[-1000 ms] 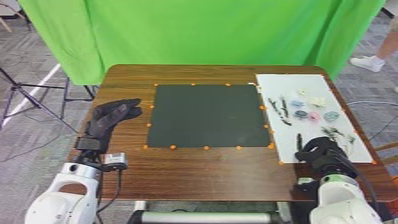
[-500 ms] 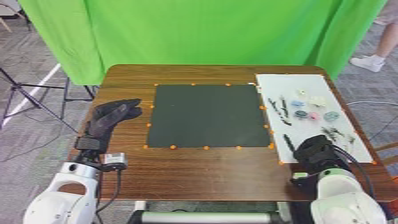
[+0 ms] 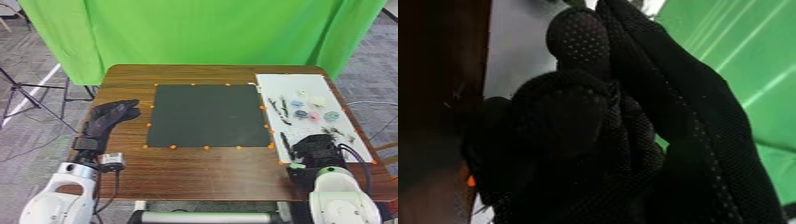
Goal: Arrange flowers
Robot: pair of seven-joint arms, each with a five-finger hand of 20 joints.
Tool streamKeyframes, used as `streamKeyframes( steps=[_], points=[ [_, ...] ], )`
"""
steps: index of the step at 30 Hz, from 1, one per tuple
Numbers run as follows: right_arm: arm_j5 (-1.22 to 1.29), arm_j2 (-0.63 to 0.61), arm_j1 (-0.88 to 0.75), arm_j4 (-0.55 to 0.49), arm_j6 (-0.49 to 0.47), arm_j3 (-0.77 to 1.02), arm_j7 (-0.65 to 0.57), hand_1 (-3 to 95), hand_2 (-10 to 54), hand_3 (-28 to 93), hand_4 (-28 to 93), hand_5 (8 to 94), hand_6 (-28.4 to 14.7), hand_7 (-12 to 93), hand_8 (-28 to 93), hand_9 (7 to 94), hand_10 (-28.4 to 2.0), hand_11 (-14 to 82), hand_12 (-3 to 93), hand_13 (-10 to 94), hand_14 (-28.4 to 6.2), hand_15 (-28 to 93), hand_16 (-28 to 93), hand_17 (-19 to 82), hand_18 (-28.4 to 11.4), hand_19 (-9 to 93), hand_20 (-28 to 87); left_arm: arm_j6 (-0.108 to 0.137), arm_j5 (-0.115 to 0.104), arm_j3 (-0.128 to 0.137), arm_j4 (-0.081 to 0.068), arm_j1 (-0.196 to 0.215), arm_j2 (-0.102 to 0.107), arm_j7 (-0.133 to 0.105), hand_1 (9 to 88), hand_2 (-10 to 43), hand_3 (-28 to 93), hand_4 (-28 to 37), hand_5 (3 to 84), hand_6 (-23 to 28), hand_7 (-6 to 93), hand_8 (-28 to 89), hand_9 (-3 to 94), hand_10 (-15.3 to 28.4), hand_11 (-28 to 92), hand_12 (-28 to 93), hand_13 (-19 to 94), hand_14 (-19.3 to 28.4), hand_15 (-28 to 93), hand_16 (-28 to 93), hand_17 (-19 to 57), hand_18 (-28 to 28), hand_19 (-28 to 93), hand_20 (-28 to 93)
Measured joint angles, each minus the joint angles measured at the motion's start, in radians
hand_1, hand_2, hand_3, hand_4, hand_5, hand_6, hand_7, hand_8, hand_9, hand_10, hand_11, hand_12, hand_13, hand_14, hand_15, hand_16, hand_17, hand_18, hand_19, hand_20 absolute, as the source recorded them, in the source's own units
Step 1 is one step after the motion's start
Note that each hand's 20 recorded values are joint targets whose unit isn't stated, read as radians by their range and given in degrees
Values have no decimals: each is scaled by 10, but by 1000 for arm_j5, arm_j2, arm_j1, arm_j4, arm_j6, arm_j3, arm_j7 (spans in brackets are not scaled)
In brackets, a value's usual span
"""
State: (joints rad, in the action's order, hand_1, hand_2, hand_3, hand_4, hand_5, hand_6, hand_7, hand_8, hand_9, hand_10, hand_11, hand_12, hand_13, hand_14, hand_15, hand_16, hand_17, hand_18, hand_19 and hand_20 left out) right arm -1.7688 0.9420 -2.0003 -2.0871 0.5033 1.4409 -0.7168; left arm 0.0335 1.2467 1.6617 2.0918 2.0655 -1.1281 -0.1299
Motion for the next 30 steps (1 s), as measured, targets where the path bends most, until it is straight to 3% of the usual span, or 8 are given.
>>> streamKeyframes(
  steps=[3, 7, 10, 14, 17, 19, 26, 30],
  points=[
    [-50, -11, -1, -6, -19, 6, 3, 636, -95, 538, 32, 646, -41, 448, 191, 872, -104, 219, 560, 915, -20, 529, 365, 677, -74, 883, 419, 8, -10, 11, 0, -1, 14, 2, 323, 93, 578, -192, 528, 65, 142, -68, 533, 173, 222, 96, 448, 206, 224, -45, 99, 169, 300, 161],
    [-170, -17, -15, -35, -145, 39, -1, 574, -95, 507, 53, 629, -44, 396, 216, 845, -113, 214, 549, 899, -24, 522, 361, 664, -71, 873, 423, 13, -13, 22, 0, -5, 22, 6, 322, 93, 578, -191, 528, 65, 141, -68, 533, 173, 223, 96, 447, 206, 225, -45, 99, 169, 301, 161],
    [-221, -18, -34, -66, -242, 59, -7, 532, -95, 468, 82, 628, -52, 354, 232, 809, -125, 279, 464, 897, -28, 516, 358, 662, -70, 871, 422, 12, -12, 22, -1, -10, 25, 11, 322, 93, 579, -191, 528, 66, 141, -68, 533, 174, 223, 96, 447, 207, 226, -45, 99, 169, 302, 160],
    [-236, -16, -59, -90, -299, 63, -18, 449, -95, 533, 46, 633, -61, 325, 202, 796, -141, 365, 340, 904, -28, 514, 350, 667, -69, 874, 413, 7, -8, 22, -1, -14, 26, 15, 321, 92, 578, -192, 527, 65, 141, -68, 533, 173, 223, 96, 447, 207, 225, -45, 99, 169, 303, 160],
    [-251, -15, -68, -90, -297, 50, -26, 415, -95, 582, 5, 626, -70, 349, -8, 799, -145, 367, 334, 907, -29, 510, 354, 671, -67, 877, 401, 7, -7, 22, -1, -15, 27, 16, 320, 92, 578, -191, 528, 66, 140, -68, 533, 173, 223, 95, 447, 207, 225, -45, 98, 170, 303, 160],
    [-280, -13, -67, -88, -297, 33, -34, 410, -95, 579, -3, 623, -73, 353, -49, 799, -147, 365, 334, 908, -28, 509, 354, 674, -65, 876, 398, 7, -5, 22, -1, -15, 27, 16, 322, 93, 576, -192, 528, 65, 141, -68, 532, 173, 223, 95, 447, 207, 225, -46, 98, 170, 304, 159],
    [-363, 5, -39, -61, -310, -32, -59, 440, -95, 571, -15, 616, -77, 367, -32, 807, -148, 365, 333, 919, -25, 496, 351, 690, -52, 865, 390, 7, 1, 21, -1, -20, 25, 17, 324, 93, 574, -191, 527, 66, 141, -67, 533, 173, 223, 95, 447, 208, 226, -46, 98, 171, 306, 159],
    [-378, 15, 1, -45, -329, -60, -70, 480, -95, 541, -26, 599, -75, 372, 125, 806, -147, 371, 353, 922, -22, 496, 351, 696, -49, 857, 400, 8, 2, 21, 0, -19, 21, 19, 325, 94, 573, -191, 528, 66, 140, -67, 533, 175, 224, 95, 448, 207, 227, -46, 98, 171, 308, 159]
  ],
)
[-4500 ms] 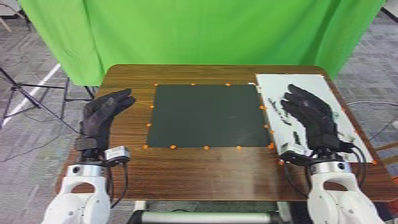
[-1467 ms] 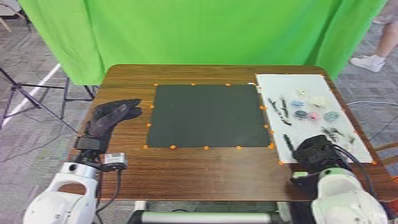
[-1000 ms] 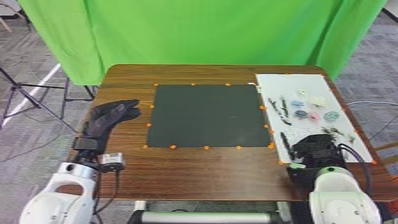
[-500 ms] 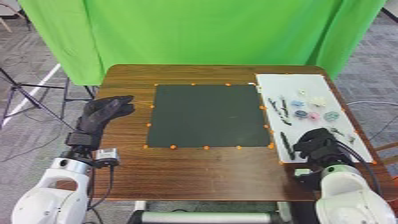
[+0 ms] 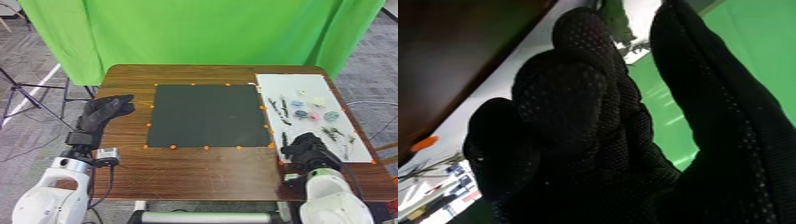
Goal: Arrange flowers
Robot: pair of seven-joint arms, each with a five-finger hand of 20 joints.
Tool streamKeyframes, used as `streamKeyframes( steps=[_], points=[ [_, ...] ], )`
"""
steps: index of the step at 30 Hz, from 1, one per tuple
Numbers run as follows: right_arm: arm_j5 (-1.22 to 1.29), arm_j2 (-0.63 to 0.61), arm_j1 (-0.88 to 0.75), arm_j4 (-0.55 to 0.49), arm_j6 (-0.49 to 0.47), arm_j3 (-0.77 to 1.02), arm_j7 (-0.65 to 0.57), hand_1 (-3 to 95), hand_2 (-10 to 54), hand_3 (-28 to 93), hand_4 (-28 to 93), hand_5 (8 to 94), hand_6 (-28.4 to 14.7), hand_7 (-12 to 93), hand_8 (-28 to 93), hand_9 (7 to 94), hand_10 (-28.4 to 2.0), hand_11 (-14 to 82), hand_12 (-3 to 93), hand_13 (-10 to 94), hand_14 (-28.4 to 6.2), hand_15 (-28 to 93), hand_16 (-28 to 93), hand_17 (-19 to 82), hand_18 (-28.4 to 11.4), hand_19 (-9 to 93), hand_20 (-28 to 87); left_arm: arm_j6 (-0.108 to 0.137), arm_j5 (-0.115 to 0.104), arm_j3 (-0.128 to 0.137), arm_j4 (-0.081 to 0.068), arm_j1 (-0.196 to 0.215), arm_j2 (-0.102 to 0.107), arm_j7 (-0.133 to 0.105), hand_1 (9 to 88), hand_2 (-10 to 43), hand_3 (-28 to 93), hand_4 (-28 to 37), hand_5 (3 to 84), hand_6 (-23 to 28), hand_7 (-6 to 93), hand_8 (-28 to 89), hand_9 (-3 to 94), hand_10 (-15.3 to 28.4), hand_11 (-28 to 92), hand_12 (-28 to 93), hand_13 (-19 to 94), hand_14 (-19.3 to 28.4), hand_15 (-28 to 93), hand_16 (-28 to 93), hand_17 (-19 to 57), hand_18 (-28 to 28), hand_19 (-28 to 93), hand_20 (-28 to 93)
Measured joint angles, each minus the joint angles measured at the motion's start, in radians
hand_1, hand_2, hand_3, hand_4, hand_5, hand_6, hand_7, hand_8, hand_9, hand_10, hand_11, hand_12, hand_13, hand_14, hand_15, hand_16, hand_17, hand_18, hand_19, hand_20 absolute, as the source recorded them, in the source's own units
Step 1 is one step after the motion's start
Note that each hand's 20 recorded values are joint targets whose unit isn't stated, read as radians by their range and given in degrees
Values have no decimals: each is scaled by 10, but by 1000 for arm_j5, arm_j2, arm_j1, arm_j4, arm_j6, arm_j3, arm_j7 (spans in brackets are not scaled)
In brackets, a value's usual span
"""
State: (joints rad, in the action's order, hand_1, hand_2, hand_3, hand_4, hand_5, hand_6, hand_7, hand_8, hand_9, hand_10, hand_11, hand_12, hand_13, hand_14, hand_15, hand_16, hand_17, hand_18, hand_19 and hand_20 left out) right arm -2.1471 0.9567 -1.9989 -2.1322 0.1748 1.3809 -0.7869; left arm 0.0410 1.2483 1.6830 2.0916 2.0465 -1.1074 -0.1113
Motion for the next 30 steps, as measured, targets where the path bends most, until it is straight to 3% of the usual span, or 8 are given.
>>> streamKeyframes(
  steps=[3, 4, 6, 8, 11, 13, 15, 30],
  points=[
    [-8, 1, 27, 12, -21, -18, -8, 575, -95, 433, 22, 580, -73, 396, 245, 819, -133, 316, 456, 926, -19, 499, 348, 702, -44, 852, 406, 3, 1, 0, 1, 1, -3, 3, 326, 94, 572, -191, 529, 67, 140, -67, 534, 175, 224, 95, 448, 208, 227, -47, 98, 171, 308, 158],
    [-10, 1, 35, 16, -27, -24, -11, 765, -95, -36, 334, 572, -71, 416, 256, 826, -128, 292, 484, 929, -15, 500, 349, 704, -43, 847, 410, 4, 2, 0, 1, 2, -4, 3, 326, 93, 573, -191, 529, 67, 139, -67, 534, 175, 224, 95, 447, 208, 228, -47, 98, 171, 309, 158],
    [-16, 1, 49, 24, -36, -35, -16, 876, -95, -253, 465, 565, -70, 442, 261, 839, -122, 265, 513, 933, -14, 495, 350, 712, -38, 843, 411, 6, 2, 0, 1, 3, -7, 4, 326, 93, 573, -191, 529, 67, 139, -67, 534, 175, 224, 95, 447, 208, 229, -47, 98, 171, 309, 157],
    [-19, 2, 60, 29, -44, -43, -22, 913, -95, -275, 492, 561, -70, 455, 263, 853, -115, 228, 547, 935, -12, 495, 349, 716, -35, 837, 415, 7, 3, 0, 2, 4, -10, 5, 327, 94, 572, -191, 530, 67, 139, -67, 534, 175, 224, 95, 447, 208, 229, -47, 98, 171, 309, 157],
    [-17, 7, 71, 33, -62, -44, -27, 914, -95, -219, 511, 558, -69, 479, 256, 857, -114, 222, 554, 937, -9, 498, 341, 720, -32, 832, 422, 8, 3, 0, 4, 7, -13, 5, 326, 93, 573, -190, 530, 67, 139, -67, 533, 175, 223, 94, 447, 208, 229, -47, 98, 171, 310, 156],
    [-9, 10, 78, 33, -76, -44, -29, 755, -95, 265, 188, 562, -66, 484, 252, 860, -115, 218, 557, 937, -9, 496, 342, 722, -30, 829, 422, 8, 3, 1, 5, 9, -15, 5, 326, 93, 573, -190, 530, 67, 139, -67, 533, 175, 223, 94, 447, 208, 229, -48, 98, 171, 310, 156],
    [11, 13, 83, 32, -85, -39, -31, 706, -95, 420, 96, 579, -63, 473, 254, 864, -117, 211, 558, 937, -14, 494, 337, 725, -29, 824, 420, 8, 3, 1, 5, 11, -15, 6, 326, 93, 574, -190, 530, 67, 139, -67, 533, 175, 223, 94, 447, 208, 230, -47, 98, 171, 310, 156],
    [135, -1, 74, 32, -60, 6, -20, 651, -95, 535, 130, 604, -65, 529, 204, 853, -144, 235, 613, 932, -12, 543, 356, 728, -40, 841, 478, 6, 3, 1, 6, 11, -16, 11, 327, 91, 573, -191, 530, 67, 139, -67, 532, 175, 224, 95, 447, 208, 230, -48, 98, 171, 311, 155]
  ],
)
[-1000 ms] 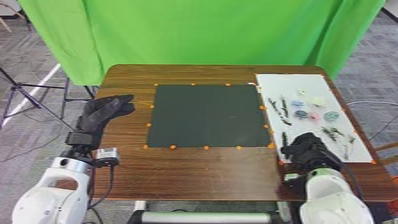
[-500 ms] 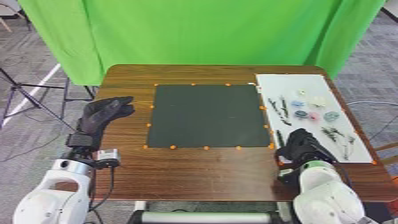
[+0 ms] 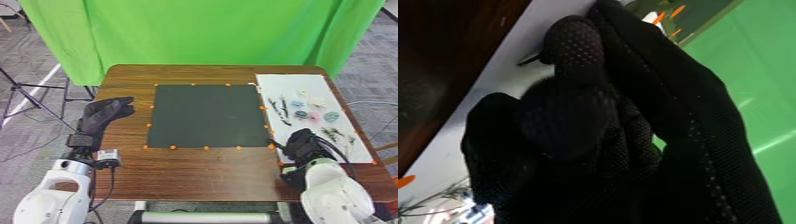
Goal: Arrange flowers
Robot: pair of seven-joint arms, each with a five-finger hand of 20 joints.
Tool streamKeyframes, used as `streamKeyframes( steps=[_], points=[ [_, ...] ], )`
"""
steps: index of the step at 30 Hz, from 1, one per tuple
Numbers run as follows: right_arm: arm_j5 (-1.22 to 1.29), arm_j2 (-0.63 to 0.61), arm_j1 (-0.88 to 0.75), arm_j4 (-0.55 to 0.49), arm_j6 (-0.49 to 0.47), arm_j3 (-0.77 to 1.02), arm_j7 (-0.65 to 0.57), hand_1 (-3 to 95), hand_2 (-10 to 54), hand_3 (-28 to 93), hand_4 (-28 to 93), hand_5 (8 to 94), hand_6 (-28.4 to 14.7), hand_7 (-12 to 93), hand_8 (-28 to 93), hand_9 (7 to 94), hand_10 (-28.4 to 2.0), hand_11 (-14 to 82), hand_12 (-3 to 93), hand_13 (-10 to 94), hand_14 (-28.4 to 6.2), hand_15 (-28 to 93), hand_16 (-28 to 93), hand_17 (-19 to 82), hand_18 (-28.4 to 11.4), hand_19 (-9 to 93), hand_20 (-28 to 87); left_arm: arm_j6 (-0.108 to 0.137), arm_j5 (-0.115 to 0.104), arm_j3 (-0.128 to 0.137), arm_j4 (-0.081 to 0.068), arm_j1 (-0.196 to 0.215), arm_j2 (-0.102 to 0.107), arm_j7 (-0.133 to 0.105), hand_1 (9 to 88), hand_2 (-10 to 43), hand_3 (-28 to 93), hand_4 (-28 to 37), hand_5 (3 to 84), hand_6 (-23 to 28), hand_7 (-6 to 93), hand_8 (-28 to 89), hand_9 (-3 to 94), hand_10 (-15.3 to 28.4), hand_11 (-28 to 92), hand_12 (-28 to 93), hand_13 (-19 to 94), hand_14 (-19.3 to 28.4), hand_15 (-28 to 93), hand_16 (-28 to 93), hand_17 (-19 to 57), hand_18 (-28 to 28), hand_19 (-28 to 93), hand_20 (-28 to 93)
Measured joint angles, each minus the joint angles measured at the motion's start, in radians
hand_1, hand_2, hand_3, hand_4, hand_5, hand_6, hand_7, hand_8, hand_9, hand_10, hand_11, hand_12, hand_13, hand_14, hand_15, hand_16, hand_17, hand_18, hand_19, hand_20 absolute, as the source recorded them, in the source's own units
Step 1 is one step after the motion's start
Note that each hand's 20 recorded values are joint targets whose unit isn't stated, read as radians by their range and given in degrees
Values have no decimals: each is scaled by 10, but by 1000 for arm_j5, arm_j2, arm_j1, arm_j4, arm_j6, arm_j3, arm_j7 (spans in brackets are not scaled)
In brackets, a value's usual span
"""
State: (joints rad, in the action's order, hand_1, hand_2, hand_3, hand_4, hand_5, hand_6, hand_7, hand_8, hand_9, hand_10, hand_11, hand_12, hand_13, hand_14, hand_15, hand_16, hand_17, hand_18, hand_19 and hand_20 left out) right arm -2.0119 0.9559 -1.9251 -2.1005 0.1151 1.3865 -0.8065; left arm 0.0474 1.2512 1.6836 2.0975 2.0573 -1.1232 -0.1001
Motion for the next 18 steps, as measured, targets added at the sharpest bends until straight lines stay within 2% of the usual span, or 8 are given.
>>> streamKeyframes(
  steps=[8, 18],
  points=[
    [53, -34, -43, 4, 196, -29, 55, 635, -95, 551, 153, 609, -67, 539, 196, 861, -134, 251, 604, 937, -6, 558, 339, 737, -42, 861, 456, 0, -3, 0, 0, -4, 5, 0, 331, 93, 568, -192, 530, 68, 139, -67, 533, 175, 225, 94, 448, 209, 231, -48, 96, 173, 317, 158],
    [88, -90, 9, -51, 274, 16, 90, 638, -95, 539, 174, 611, -69, 545, 195, 864, -130, 266, 593, 937, -5, 574, 324, 744, -38, 868, 435, 1, -12, -1, -2, -27, 34, 6, 329, 94, 567, -191, 530, 68, 139, -67, 532, 176, 225, 95, 447, 211, 231, -49, 96, 173, 318, 156]
  ],
)
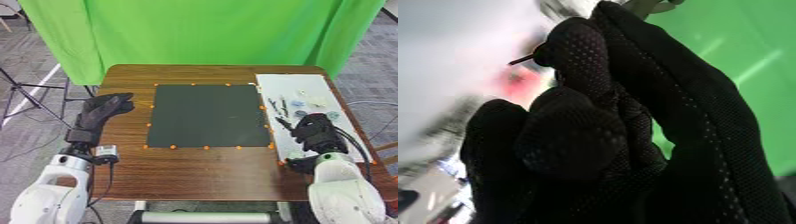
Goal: Arrange flowers
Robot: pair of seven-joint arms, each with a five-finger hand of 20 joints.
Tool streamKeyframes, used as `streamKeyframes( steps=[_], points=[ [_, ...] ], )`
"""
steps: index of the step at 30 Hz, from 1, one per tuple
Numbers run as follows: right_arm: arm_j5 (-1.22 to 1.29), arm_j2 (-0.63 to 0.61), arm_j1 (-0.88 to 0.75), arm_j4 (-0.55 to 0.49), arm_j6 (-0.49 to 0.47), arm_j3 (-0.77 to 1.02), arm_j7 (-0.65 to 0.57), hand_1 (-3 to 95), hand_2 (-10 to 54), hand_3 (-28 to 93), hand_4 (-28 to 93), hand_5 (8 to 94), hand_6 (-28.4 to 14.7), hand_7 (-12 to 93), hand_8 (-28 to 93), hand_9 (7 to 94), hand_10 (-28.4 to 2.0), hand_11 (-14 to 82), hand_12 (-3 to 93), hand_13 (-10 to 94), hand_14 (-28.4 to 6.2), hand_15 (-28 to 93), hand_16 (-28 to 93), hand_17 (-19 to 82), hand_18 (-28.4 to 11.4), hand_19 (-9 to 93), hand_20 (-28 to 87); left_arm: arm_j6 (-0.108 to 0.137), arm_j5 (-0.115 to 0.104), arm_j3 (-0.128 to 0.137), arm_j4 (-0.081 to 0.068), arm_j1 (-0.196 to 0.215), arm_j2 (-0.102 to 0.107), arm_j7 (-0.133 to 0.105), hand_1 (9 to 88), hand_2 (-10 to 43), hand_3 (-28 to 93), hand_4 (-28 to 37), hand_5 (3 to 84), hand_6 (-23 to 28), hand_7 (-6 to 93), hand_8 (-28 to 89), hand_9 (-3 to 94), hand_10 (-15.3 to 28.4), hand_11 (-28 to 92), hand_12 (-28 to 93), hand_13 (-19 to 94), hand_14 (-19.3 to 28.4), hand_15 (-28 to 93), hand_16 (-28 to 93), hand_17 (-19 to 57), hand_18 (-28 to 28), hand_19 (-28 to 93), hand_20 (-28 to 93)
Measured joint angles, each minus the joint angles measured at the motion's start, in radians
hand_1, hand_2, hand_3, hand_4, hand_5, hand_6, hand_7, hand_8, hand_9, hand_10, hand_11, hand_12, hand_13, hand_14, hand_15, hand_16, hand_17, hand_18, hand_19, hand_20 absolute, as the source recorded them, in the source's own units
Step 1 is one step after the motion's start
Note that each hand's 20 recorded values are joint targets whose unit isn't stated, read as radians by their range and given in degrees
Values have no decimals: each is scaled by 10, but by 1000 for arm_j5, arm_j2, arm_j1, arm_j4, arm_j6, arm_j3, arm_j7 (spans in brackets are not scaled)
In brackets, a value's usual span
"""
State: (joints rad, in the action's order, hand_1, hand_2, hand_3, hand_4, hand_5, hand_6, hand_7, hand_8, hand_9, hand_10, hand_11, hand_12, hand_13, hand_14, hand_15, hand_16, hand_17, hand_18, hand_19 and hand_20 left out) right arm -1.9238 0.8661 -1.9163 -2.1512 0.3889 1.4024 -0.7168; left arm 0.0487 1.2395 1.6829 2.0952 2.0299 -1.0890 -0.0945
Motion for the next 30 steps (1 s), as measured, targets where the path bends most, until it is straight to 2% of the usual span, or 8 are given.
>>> streamKeyframes(
  steps=[3, 5, 9, 11, 17, 20, 25, 30],
  points=[
    [15, -19, 48, -5, -2, -13, 1, 640, -95, 530, 189, 616, -71, 543, 192, 871, -133, 274, 571, 937, -5, 579, 310, 753, -32, 865, 422, 11, -10, 0, -1, -3, 25, 18, 317, 98, 564, -197, 530, 68, 140, -67, 532, 178, 223, 93, 435, 210, 226, -50, 81, 169, 301, 149],
    [38, -36, 92, -5, -12, -39, 0, 642, -95, 522, 199, 619, -74, 542, 190, 870, -135, 286, 558, 937, -4, 586, 289, 756, -31, 866, 412, 33, -20, 1, -4, -3, 53, 45, 283, 111, 570, -228, 524, 73, 126, -66, 516, 185, 208, 82, 402, 206, 200, -51, 61, 151, 256, 132],
    [228, -48, 192, -4, -34, -91, 16, 646, -95, 517, 202, 619, -79, 545, 184, 870, -136, 289, 549, 937, -5, 588, 278, 760, -29, 863, 404, 131, -55, 8, -22, -5, 119, 104, 247, 146, 570, -278, 517, 77, 109, -69, 499, 188, 193, 67, 363, 195, 169, -50, 44, 132, 216, 117],
    [371, -52, 246, -1, -35, -123, 32, 650, -95, 510, 209, 620, -81, 548, 176, 870, -137, 293, 541, 937, -5, 590, 270, 763, -28, 861, 400, 172, -72, 17, -50, -12, 147, 112, 246, 192, 539, -281, 514, 78, 104, -70, 492, 188, 189, 63, 340, 185, 156, -53, 38, 119, 197, 110],
    [584, -79, 420, 27, -45, -321, 62, 668, -95, 469, 241, 624, -86, 560, 154, 867, -143, 311, 514, 937, -5, 592, 255, 769, -28, 854, 396, 253, -90, 42, -170, -53, 208, 104, 242, 229, 527, -282, 515, 74, 107, -70, 489, 186, 190, 60, 336, 181, 155, -51, 38, 114, 191, 109],
    [689, -84, 498, 42, -58, -410, 68, 670, -95, 465, 241, 625, -86, 561, 151, 868, -145, 309, 510, 937, -4, 591, 251, 771, -27, 852, 394, 304, -99, 53, -203, -61, 239, 91, 235, 222, 542, -283, 515, 73, 111, -70, 488, 184, 192, 61, 337, 180, 156, -51, 40, 112, 188, 109],
    [872, -74, 636, 88, -63, -574, 64, 676, -95, 459, 241, 627, -89, 562, 143, 869, -145, 308, 506, 937, -5, 589, 246, 772, -27, 848, 392, 306, -99, 68, -212, -72, 277, 71, 235, 210, 550, -283, 517, 73, 115, -70, 488, 181, 194, 63, 339, 180, 157, -51, 41, 111, 183, 110],
    [868, -14, 725, 142, -38, -691, 49, 679, -95, 452, 239, 627, -89, 566, 135, 870, -144, 304, 499, 937, -7, 579, 238, 774, -25, 843, 388, 283, -94, 46, -216, -112, 286, 65, 242, 201, 551, -283, 518, 72, 119, -71, 488, 181, 198, 65, 339, 179, 157, -50, 41, 111, 180, 112]
  ],
)
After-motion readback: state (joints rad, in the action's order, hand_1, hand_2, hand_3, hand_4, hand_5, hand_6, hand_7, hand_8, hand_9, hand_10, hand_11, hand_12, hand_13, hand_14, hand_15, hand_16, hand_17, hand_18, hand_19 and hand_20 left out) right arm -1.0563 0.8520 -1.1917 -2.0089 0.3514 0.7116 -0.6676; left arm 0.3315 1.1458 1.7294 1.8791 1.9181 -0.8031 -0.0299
